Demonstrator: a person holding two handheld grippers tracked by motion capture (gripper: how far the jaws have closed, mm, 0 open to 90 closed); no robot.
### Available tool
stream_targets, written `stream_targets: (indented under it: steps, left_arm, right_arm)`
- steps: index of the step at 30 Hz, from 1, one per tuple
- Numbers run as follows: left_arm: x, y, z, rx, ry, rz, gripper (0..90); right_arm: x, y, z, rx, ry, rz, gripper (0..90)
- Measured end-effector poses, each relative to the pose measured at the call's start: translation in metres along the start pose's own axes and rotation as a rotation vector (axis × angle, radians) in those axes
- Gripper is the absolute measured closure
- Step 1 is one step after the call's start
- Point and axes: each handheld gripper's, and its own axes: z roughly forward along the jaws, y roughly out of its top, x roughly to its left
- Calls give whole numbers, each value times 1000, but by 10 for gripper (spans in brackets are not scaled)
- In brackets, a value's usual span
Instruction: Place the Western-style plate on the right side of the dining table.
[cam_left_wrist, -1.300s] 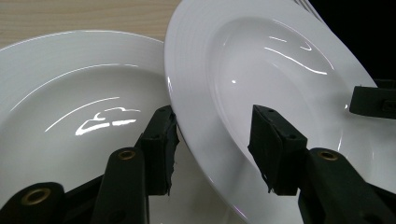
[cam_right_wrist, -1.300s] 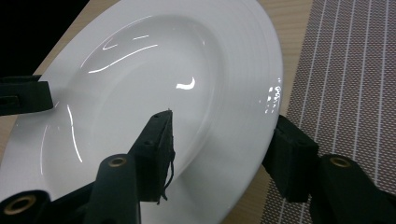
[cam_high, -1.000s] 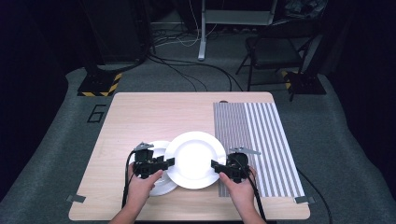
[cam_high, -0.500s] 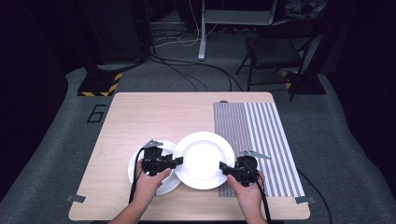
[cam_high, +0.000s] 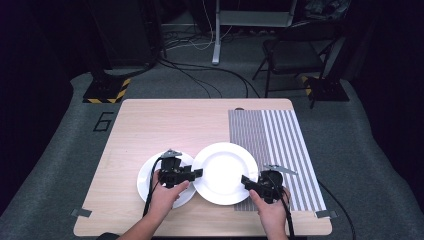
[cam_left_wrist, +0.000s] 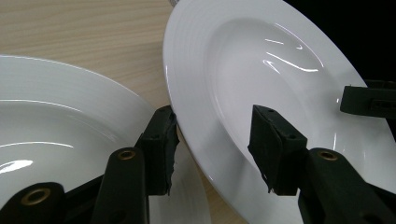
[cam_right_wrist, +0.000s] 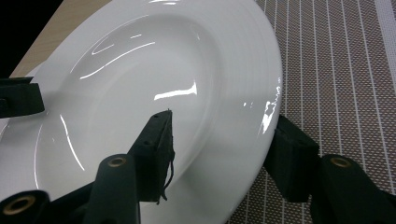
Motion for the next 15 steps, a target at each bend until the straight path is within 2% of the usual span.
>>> stream_targets:
  steps: [15]
  left_arm:
    - [-3, 5, 0, -6, -5, -10, 518]
  right_arm:
    - [-1, 2, -2, -1, -4, 11, 453]
